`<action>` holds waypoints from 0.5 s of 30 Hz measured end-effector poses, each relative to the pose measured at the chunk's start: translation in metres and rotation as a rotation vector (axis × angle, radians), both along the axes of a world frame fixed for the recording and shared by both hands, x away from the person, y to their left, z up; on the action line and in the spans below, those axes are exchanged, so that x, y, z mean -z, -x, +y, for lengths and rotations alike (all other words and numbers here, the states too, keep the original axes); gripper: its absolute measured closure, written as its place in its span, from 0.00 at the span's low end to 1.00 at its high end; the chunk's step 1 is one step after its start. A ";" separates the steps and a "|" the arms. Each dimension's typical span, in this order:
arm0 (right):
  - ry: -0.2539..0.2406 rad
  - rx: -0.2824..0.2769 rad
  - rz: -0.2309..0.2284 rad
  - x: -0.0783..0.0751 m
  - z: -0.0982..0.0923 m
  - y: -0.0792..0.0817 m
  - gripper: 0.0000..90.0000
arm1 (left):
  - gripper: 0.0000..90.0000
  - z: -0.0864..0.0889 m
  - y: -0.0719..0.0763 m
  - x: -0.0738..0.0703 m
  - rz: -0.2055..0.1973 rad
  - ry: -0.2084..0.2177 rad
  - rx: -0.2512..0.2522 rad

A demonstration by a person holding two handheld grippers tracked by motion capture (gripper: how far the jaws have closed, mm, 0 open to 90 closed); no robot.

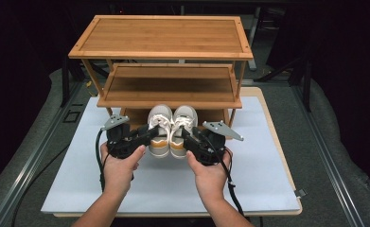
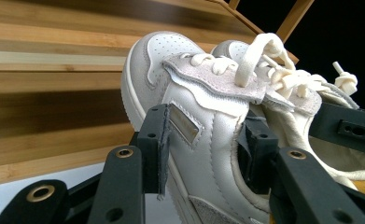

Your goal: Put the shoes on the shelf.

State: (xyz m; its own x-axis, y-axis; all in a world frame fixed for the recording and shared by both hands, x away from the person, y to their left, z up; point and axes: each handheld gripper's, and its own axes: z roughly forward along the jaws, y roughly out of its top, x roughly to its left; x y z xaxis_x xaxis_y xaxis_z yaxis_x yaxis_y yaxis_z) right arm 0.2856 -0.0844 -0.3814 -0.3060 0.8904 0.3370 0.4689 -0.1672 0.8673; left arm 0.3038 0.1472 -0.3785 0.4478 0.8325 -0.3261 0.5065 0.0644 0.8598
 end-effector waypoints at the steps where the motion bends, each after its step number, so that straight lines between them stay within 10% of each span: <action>1: -0.002 -0.004 0.000 -0.001 0.000 0.000 0.67 | 0.66 0.000 0.000 -0.001 0.001 -0.002 0.002; 15: -0.004 0.007 -0.029 -0.015 -0.002 -0.010 0.67 | 0.66 -0.002 -0.013 -0.017 -0.018 0.007 0.005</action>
